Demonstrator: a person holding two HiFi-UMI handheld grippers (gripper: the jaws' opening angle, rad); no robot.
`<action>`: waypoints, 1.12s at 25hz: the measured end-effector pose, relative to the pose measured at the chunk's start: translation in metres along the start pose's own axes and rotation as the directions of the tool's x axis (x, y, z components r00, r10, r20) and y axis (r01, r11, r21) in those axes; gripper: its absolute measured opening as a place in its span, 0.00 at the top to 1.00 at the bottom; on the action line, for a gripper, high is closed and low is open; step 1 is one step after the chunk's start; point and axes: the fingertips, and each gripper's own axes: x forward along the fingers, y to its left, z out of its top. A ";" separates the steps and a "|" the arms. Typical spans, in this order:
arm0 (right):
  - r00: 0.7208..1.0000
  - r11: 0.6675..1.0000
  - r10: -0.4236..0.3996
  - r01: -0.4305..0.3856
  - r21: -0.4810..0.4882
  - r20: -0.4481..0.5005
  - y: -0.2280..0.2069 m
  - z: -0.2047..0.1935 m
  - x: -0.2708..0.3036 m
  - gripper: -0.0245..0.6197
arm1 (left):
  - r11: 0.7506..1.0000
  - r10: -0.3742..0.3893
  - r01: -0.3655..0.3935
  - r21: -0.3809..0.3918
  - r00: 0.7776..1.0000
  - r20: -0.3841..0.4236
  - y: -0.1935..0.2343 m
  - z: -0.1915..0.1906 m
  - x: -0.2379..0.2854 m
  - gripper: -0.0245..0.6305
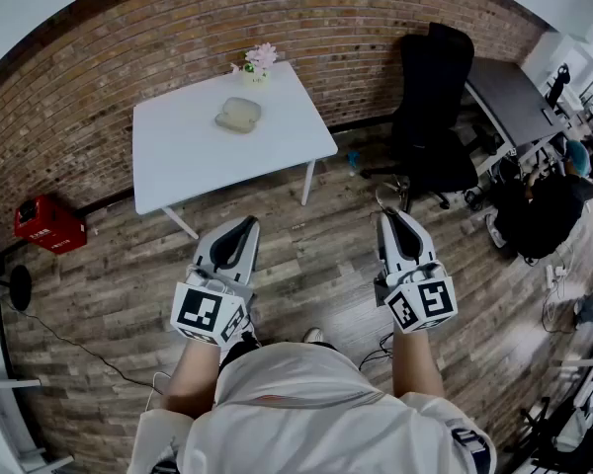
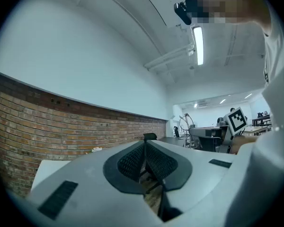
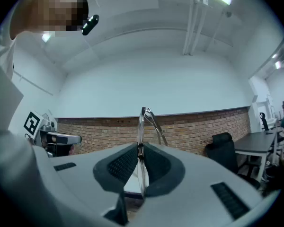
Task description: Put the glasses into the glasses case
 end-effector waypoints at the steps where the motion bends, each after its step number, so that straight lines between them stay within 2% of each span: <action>1: 1.000 1.000 0.001 -0.001 0.002 -0.004 0.003 0.000 0.001 0.83 | 1.000 0.000 0.000 -0.003 1.000 -0.006 0.002 -0.001 -0.002 0.93; 13: 1.000 1.000 -0.007 0.007 -0.013 -0.018 0.046 0.003 0.026 0.83 | 0.999 -0.007 0.007 -0.033 1.000 -0.006 0.045 -0.004 -0.027 0.93; 19: 1.000 1.000 -0.020 0.020 -0.003 -0.024 0.075 -0.001 0.055 0.83 | 0.999 -0.002 0.002 -0.052 1.000 -0.001 0.088 -0.005 -0.041 0.93; 28: 0.999 1.000 -0.004 0.004 -0.007 -0.034 0.133 -0.017 0.115 0.83 | 0.995 -0.009 0.007 -0.097 1.000 -0.016 0.164 -0.027 -0.065 0.93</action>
